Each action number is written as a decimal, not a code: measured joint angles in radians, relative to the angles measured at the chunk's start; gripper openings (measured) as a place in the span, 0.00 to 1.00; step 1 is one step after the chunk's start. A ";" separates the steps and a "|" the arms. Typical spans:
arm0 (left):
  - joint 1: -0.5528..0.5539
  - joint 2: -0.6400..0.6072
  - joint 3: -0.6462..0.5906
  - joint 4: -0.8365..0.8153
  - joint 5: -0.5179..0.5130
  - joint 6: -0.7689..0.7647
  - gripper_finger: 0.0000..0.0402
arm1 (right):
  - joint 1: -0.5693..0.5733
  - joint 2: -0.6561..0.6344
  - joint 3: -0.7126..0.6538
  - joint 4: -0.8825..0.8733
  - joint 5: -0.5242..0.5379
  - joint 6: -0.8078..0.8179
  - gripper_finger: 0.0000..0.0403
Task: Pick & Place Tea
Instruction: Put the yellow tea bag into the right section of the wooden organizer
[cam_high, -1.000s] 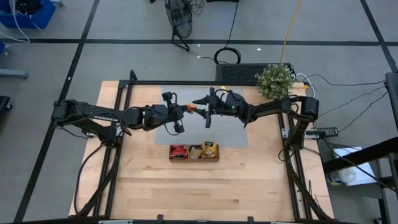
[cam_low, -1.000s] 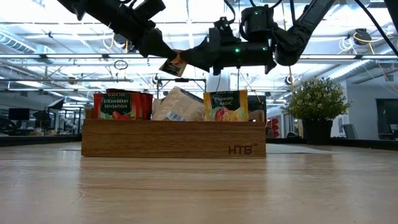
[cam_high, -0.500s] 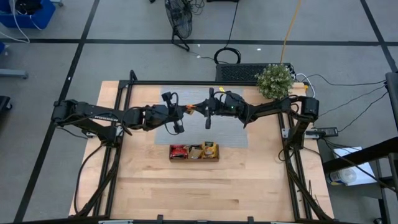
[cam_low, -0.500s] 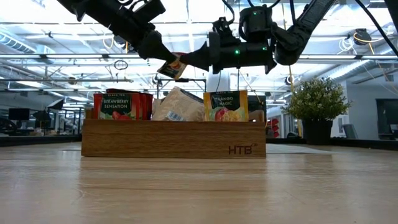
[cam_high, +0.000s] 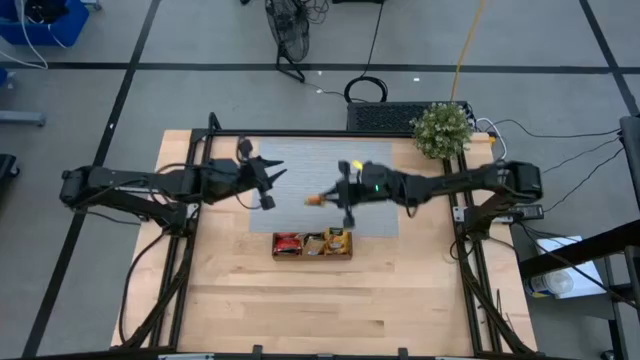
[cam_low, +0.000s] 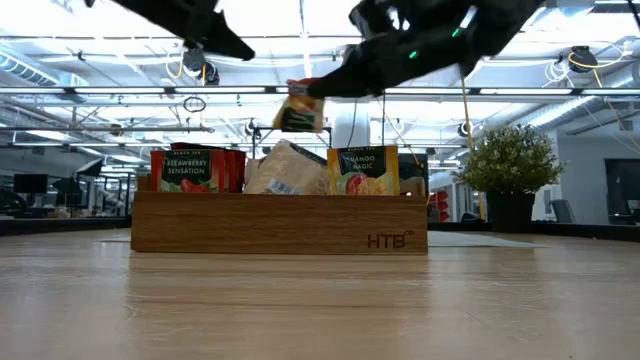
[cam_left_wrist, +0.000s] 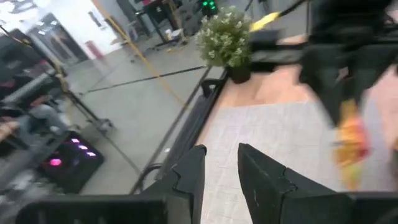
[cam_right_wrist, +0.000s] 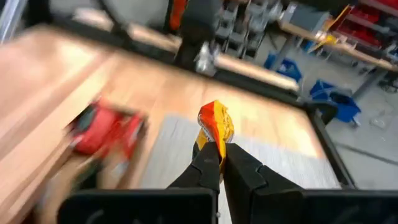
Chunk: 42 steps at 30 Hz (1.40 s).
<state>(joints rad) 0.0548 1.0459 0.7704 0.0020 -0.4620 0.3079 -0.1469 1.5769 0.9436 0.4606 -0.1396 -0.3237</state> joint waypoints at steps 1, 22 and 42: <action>0.017 -0.025 -0.017 0.000 0.031 -0.007 0.25 | 0.036 -0.023 0.000 -0.057 0.044 -0.017 0.00; 0.132 -0.172 -0.280 0.307 0.227 -0.186 0.25 | 0.366 -0.073 -0.132 -0.306 0.474 0.290 0.00; 0.136 -0.171 -0.280 0.332 0.217 -0.183 0.25 | 0.382 -0.067 -0.146 -0.197 0.423 0.338 0.00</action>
<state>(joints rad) 0.1913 0.8745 0.4904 0.3344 -0.2452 0.1252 0.2352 1.5101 0.7971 0.2634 0.2835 0.0143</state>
